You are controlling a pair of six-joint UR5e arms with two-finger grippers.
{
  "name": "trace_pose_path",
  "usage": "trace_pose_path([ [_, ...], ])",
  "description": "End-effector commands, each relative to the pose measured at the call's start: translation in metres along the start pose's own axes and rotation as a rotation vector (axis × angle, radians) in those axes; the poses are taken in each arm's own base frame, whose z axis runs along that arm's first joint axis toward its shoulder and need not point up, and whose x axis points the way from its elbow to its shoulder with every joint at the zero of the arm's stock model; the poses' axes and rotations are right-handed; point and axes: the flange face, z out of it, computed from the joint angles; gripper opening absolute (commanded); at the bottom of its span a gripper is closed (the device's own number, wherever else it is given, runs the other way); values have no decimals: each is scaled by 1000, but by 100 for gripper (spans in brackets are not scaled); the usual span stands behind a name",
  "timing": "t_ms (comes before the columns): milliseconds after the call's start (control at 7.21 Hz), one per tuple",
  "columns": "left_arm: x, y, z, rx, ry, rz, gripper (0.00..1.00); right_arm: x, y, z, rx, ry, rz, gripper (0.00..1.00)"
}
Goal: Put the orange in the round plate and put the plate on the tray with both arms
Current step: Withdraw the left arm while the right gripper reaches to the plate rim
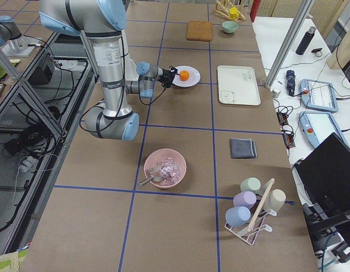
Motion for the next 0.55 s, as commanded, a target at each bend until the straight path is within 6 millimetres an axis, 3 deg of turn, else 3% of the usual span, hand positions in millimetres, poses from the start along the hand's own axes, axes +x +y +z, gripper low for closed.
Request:
trace_pose_path([
  [0,0,0,0,2,5,-2,99,4,1,4,5,9,-5,74],
  [416,1,0,0,3,6,-2,99,0,3,8,7,3,-4,75],
])
